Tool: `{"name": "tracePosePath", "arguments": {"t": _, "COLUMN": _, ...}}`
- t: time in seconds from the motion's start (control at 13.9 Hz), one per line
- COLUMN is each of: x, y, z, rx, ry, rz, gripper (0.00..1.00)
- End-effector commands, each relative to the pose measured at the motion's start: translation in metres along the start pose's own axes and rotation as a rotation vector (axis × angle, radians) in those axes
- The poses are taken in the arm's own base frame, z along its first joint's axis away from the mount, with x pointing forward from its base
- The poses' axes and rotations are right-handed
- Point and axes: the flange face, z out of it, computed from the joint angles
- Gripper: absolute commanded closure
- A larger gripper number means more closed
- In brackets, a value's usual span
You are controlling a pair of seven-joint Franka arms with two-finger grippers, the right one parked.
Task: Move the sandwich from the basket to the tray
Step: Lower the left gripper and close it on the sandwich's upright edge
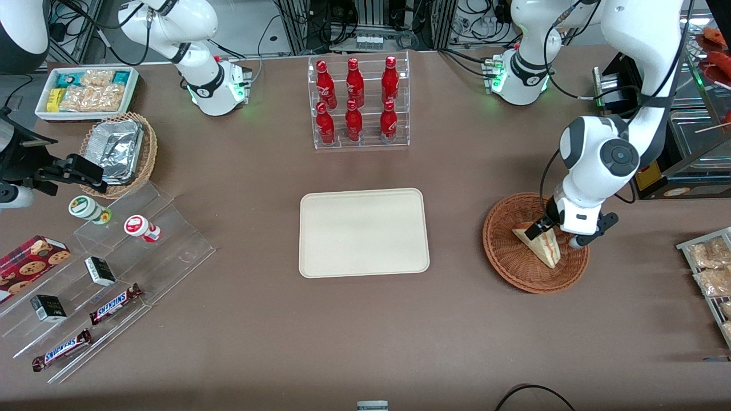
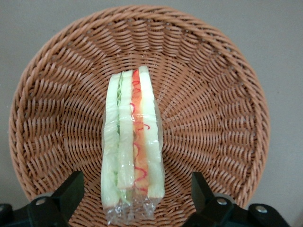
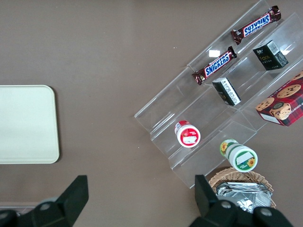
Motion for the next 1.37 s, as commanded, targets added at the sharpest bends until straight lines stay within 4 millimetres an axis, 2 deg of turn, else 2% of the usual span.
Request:
{"name": "tracePosePath", "arguments": {"t": 0.0, "x": 0.001, "y": -0.001, "z": 0.013, "rx": 0.002, "ry": 0.005, "rz": -0.015, "gripper": 0.00}}
{"name": "tracePosePath", "arguments": {"t": 0.07, "x": 0.002, "y": 0.000, "z": 0.016, "rx": -0.004, "ry": 0.010, "rz": -0.013, "gripper": 0.01}}
{"name": "tracePosePath", "arguments": {"t": 0.14, "x": 0.002, "y": -0.001, "z": 0.020, "rx": -0.003, "ry": 0.007, "rz": -0.015, "gripper": 0.12}}
{"name": "tracePosePath", "arguments": {"t": 0.22, "x": 0.004, "y": -0.001, "z": 0.019, "rx": -0.005, "ry": 0.010, "rz": -0.016, "gripper": 0.41}}
{"name": "tracePosePath", "arguments": {"t": 0.43, "x": 0.008, "y": 0.001, "z": 0.014, "rx": -0.011, "ry": 0.020, "rz": -0.009, "gripper": 1.00}}
{"name": "tracePosePath", "arguments": {"t": 0.58, "x": 0.010, "y": 0.006, "z": 0.003, "rx": -0.017, "ry": 0.035, "rz": 0.002, "gripper": 1.00}}
{"name": "tracePosePath", "arguments": {"t": 0.79, "x": 0.019, "y": 0.024, "z": -0.044, "rx": 0.005, "ry": 0.020, "rz": 0.013, "gripper": 1.00}}
{"name": "tracePosePath", "arguments": {"t": 0.94, "x": 0.017, "y": 0.054, "z": -0.079, "rx": 0.029, "ry": -0.011, "rz": 0.051, "gripper": 1.00}}
{"name": "tracePosePath", "arguments": {"t": 1.08, "x": 0.005, "y": 0.091, "z": -0.109, "rx": 0.034, "ry": -0.019, "rz": 0.111, "gripper": 1.00}}
{"name": "tracePosePath", "arguments": {"t": 1.15, "x": -0.005, "y": 0.109, "z": -0.121, "rx": 0.028, "ry": -0.016, "rz": 0.139, "gripper": 1.00}}
{"name": "tracePosePath", "arguments": {"t": 1.3, "x": -0.040, "y": 0.153, "z": -0.135, "rx": 0.019, "ry": -0.016, "rz": 0.205, "gripper": 1.00}}
